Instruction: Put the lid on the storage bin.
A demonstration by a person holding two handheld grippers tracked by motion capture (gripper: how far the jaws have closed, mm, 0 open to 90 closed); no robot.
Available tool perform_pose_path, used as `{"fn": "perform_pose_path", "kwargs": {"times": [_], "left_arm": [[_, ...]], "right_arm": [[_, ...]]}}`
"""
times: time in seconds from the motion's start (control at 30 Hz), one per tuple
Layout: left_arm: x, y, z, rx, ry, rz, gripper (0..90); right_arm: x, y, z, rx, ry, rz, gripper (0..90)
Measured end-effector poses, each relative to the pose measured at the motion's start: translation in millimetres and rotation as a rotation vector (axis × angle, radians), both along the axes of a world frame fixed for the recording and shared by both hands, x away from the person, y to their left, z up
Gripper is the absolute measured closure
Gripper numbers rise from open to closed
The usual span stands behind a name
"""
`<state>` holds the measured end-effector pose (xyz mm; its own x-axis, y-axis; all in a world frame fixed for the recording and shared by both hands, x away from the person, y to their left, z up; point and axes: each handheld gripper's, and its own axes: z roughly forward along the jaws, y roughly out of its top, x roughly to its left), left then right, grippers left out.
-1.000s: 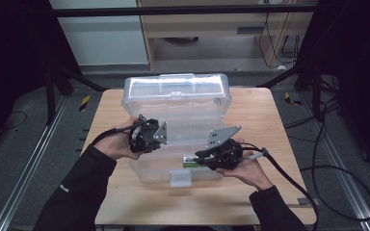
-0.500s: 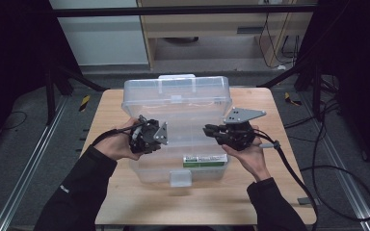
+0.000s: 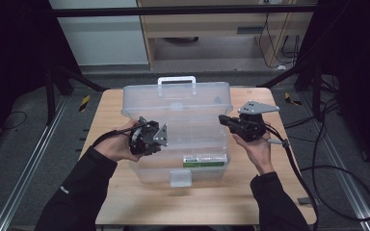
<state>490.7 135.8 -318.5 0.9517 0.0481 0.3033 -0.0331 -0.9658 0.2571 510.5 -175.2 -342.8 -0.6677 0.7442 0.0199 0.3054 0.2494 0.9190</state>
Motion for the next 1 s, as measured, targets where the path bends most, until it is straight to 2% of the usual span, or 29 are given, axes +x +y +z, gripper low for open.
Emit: {"fn": "perform_pose_path", "kwargs": {"times": [0.2,0.4,0.7,1.0], "left_arm": [[-2.6,-0.8,-2.4,0.002,0.000,-0.003,86.2],[-3.8,0.4,-2.7,0.000,-0.013,-0.004,85.7],[-4.4,3.1,-4.8,-0.015,-0.002,-0.002,85.6],[-5.9,4.7,-7.0,-0.035,-0.004,0.000,83.1]], "right_arm": [[1.2,-5.2,-1.0,0.005,0.003,-0.029,90.0],[-0.4,-7.5,0.9,0.008,0.007,-0.020,90.0],[-6.0,-13.5,-0.5,0.005,0.032,0.000,90.0],[-10.7,-16.9,-2.4,0.008,0.032,0.006,90.0]]}}
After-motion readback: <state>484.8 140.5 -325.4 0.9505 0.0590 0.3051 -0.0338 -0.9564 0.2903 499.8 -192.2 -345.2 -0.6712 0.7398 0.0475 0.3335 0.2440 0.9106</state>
